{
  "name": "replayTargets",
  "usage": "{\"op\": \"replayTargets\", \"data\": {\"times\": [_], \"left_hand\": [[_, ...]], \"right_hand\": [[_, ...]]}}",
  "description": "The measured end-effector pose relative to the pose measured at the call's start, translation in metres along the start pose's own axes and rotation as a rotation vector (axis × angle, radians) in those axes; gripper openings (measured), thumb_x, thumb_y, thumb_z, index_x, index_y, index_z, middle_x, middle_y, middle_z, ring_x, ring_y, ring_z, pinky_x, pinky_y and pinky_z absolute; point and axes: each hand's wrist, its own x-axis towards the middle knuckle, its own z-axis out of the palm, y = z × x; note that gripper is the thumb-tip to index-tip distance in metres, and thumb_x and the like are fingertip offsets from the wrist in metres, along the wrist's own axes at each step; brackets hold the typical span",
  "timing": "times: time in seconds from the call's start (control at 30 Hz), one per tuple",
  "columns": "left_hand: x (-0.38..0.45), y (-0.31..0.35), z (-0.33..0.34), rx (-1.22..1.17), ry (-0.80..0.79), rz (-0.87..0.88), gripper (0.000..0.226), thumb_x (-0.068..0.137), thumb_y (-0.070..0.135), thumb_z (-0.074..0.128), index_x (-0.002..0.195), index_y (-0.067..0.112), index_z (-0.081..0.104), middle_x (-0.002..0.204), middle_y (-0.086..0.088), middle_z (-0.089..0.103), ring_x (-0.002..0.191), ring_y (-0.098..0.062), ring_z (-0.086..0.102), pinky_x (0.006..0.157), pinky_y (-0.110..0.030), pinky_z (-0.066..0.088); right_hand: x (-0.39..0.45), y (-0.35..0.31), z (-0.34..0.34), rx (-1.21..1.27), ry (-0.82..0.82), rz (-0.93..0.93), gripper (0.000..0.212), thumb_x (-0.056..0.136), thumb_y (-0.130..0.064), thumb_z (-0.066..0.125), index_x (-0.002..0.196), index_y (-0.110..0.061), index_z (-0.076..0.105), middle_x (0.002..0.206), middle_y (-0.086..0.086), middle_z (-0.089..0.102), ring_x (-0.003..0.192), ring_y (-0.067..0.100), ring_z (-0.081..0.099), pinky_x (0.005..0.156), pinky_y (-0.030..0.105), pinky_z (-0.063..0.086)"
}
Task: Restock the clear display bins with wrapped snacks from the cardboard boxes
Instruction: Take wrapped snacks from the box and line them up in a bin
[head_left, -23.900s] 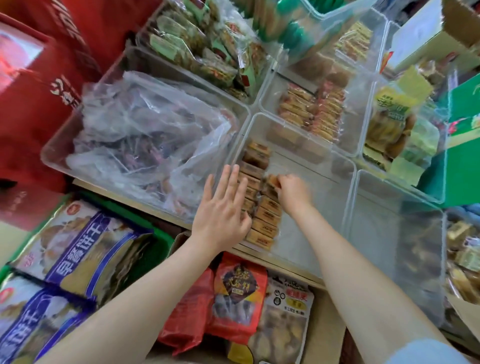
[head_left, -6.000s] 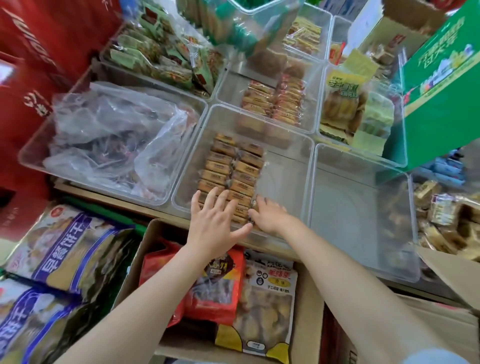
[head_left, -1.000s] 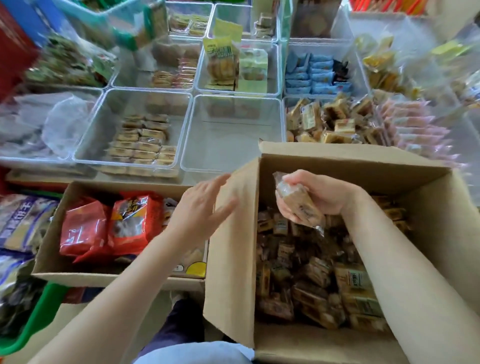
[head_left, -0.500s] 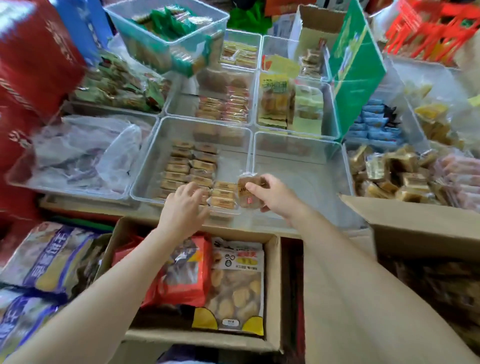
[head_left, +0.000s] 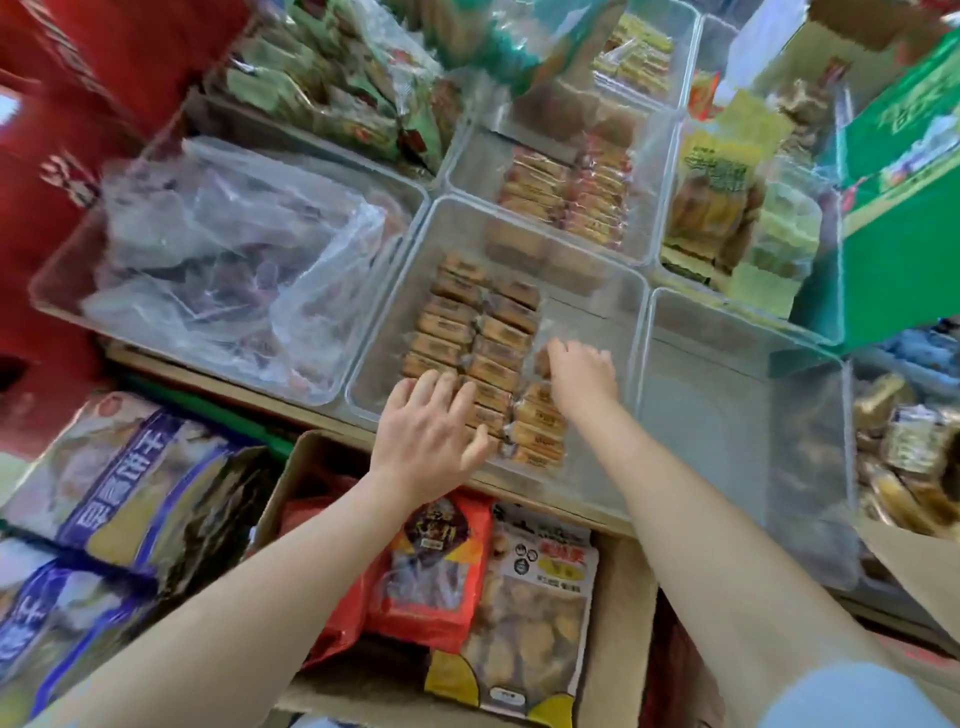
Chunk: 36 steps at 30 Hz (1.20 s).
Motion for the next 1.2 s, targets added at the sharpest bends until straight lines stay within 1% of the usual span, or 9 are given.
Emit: {"op": "replayTargets", "data": {"times": [0.17, 0.3, 0.4, 0.5, 0.67, 0.87, 0.97, 1.1, 1.2], "left_hand": [[0.001, -0.001, 0.007, -0.004, 0.050, 0.005, 0.053, 0.088, 0.044, 0.051, 0.124, 0.009, 0.068, 0.124, -0.013, 0.067, 0.118, -0.031, 0.058, 0.099, -0.046, 0.043], [0.001, -0.001, 0.008, 0.008, 0.099, 0.010, 0.051, 0.089, 0.044, 0.049, 0.122, 0.009, 0.068, 0.121, -0.012, 0.068, 0.116, -0.031, 0.058, 0.096, -0.046, 0.044], [0.002, 0.000, 0.004, -0.008, 0.070, 0.003, 0.052, 0.090, 0.045, 0.044, 0.122, 0.011, 0.067, 0.121, -0.011, 0.068, 0.116, -0.029, 0.057, 0.097, -0.045, 0.043], [0.001, 0.002, -0.003, -0.022, -0.024, -0.039, 0.058, 0.091, 0.048, 0.037, 0.130, 0.016, 0.063, 0.132, -0.007, 0.062, 0.125, -0.027, 0.051, 0.102, -0.045, 0.040], [-0.001, 0.045, -0.026, -0.254, -0.045, -0.229, 0.045, 0.095, 0.032, 0.055, 0.135, 0.012, 0.059, 0.141, -0.010, 0.053, 0.133, -0.029, 0.040, 0.109, -0.045, 0.031], [-0.063, 0.233, -0.048, -0.700, -0.257, 0.096, 0.039, 0.097, 0.030, 0.060, 0.134, 0.020, 0.057, 0.136, -0.004, 0.052, 0.130, -0.021, 0.045, 0.107, -0.035, 0.034], [-0.106, 0.318, -0.040, -0.834, -0.372, 0.163, 0.063, 0.093, 0.046, 0.065, 0.148, 0.026, 0.041, 0.147, 0.000, 0.043, 0.138, -0.016, 0.037, 0.114, -0.034, 0.031], [-0.141, 0.388, -0.031, -0.973, -0.408, 0.069, 0.095, 0.086, 0.048, 0.072, 0.159, 0.033, 0.012, 0.162, 0.013, 0.020, 0.148, -0.008, 0.018, 0.123, -0.039, 0.020], [-0.146, 0.401, -0.019, -1.118, -0.354, -0.053, 0.091, 0.078, 0.039, 0.067, 0.155, 0.040, 0.019, 0.154, 0.020, 0.029, 0.145, -0.006, 0.029, 0.120, -0.048, 0.031]], "right_hand": [[0.013, -0.008, 0.013, 0.230, -0.279, 0.054, 0.053, 0.094, -0.027, 0.042, 0.144, -0.008, 0.041, 0.143, 0.021, 0.051, 0.128, 0.038, 0.050, 0.105, 0.044, 0.041], [-0.012, -0.023, 0.018, 0.143, -0.093, 0.097, 0.058, 0.096, -0.030, 0.041, 0.147, -0.003, 0.034, 0.148, 0.019, 0.041, 0.136, 0.035, 0.038, 0.113, 0.047, 0.030], [-0.036, -0.026, 0.024, 0.283, -0.087, 0.071, 0.058, 0.099, -0.030, 0.041, 0.149, -0.002, 0.032, 0.152, 0.019, 0.034, 0.142, 0.034, 0.030, 0.118, 0.047, 0.029], [-0.062, -0.010, -0.002, 0.469, -0.058, -0.001, 0.046, 0.101, -0.029, 0.042, 0.140, -0.006, 0.048, 0.143, 0.013, 0.045, 0.132, 0.029, 0.042, 0.110, 0.045, 0.040], [-0.156, 0.052, -0.052, 0.606, 0.177, -0.078, 0.029, 0.103, -0.023, 0.041, 0.098, -0.012, 0.067, 0.088, 0.004, 0.069, 0.079, 0.021, 0.061, 0.067, 0.035, 0.051], [-0.301, 0.172, -0.047, 0.718, 0.628, 0.071, 0.021, 0.097, -0.016, 0.052, 0.085, -0.009, 0.068, 0.068, 0.001, 0.063, 0.061, 0.012, 0.050, 0.058, 0.031, 0.038], [-0.358, 0.231, -0.015, 0.751, 0.765, 0.254, 0.028, 0.094, -0.022, 0.049, 0.078, -0.004, 0.063, 0.062, 0.007, 0.058, 0.057, 0.018, 0.048, 0.056, 0.035, 0.039], [-0.390, 0.291, 0.047, 0.766, 0.588, 0.393, 0.027, 0.094, -0.029, 0.049, 0.080, -0.009, 0.062, 0.071, 0.006, 0.063, 0.067, 0.024, 0.058, 0.063, 0.041, 0.050], [-0.377, 0.316, 0.094, 0.717, 0.231, 0.392, 0.023, 0.098, -0.030, 0.051, 0.093, -0.013, 0.066, 0.091, 0.009, 0.069, 0.085, 0.030, 0.064, 0.074, 0.043, 0.054]]}}
